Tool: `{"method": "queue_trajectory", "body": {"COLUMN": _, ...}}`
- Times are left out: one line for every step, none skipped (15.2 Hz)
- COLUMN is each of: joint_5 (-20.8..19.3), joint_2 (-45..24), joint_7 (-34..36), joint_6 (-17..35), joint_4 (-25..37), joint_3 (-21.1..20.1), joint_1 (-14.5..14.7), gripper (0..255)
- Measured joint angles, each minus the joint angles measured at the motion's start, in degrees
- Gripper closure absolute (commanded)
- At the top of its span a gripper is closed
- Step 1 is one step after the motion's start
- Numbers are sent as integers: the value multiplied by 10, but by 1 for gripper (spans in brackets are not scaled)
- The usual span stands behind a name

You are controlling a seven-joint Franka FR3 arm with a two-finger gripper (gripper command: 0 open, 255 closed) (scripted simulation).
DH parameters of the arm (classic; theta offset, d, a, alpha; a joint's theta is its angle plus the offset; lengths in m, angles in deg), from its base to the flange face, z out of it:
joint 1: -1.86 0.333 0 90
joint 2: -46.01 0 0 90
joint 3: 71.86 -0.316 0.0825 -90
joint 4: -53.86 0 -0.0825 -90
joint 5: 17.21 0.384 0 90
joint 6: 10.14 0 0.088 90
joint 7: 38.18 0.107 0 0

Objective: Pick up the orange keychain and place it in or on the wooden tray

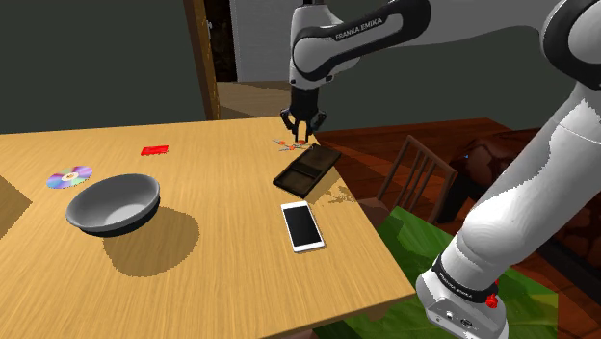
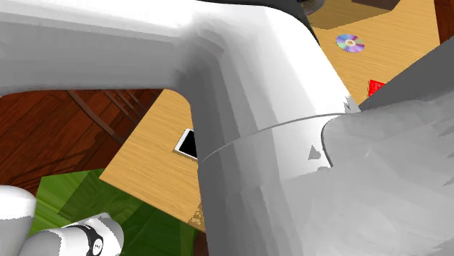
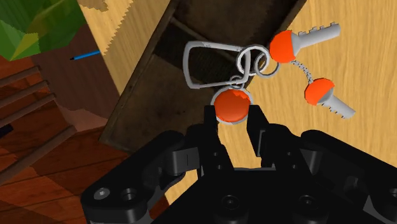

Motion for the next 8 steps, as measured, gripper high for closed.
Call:
{"method": "queue_trajectory", "body": {"joint_5": 1, "joint_2": 8, "joint_7": -12, "joint_6": -6, "joint_4": -2, "joint_3": 6, "joint_1": -5, "gripper": 255}}
{"method": "queue_trajectory", "body": {"joint_5": 3, "joint_2": 17, "joint_7": -24, "joint_6": -4, "joint_4": -13, "joint_3": 12, "joint_1": -10, "gripper": 255}}
{"method": "queue_trajectory", "body": {"joint_5": 4, "joint_2": 25, "joint_7": -40, "joint_6": 2, "joint_4": -27, "joint_3": 21, "joint_1": -16, "gripper": 255}}
{"method": "queue_trajectory", "body": {"joint_5": 4, "joint_2": 31, "joint_7": -55, "joint_6": -1, "joint_4": -31, "joint_3": 29, "joint_1": -23, "gripper": 255}}
{"method": "queue_trajectory", "body": {"joint_5": 4, "joint_2": 31, "joint_7": -62, "joint_6": 2, "joint_4": -33, "joint_3": 34, "joint_1": -26, "gripper": 255}}
{"method": "queue_trajectory", "body": {"joint_5": 4, "joint_2": 32, "joint_7": -65, "joint_6": 7, "joint_4": -38, "joint_3": 35, "joint_1": -27, "gripper": 255}}
{"method": "queue_trajectory", "body": {"joint_5": 3, "joint_2": 29, "joint_7": -67, "joint_6": 13, "joint_4": -42, "joint_3": 36, "joint_1": -28, "gripper": 255}}
{"method": "queue_trajectory", "body": {"joint_5": 3, "joint_2": 29, "joint_7": -69, "joint_6": 21, "joint_4": -50, "joint_3": 37, "joint_1": -29, "gripper": 255}}
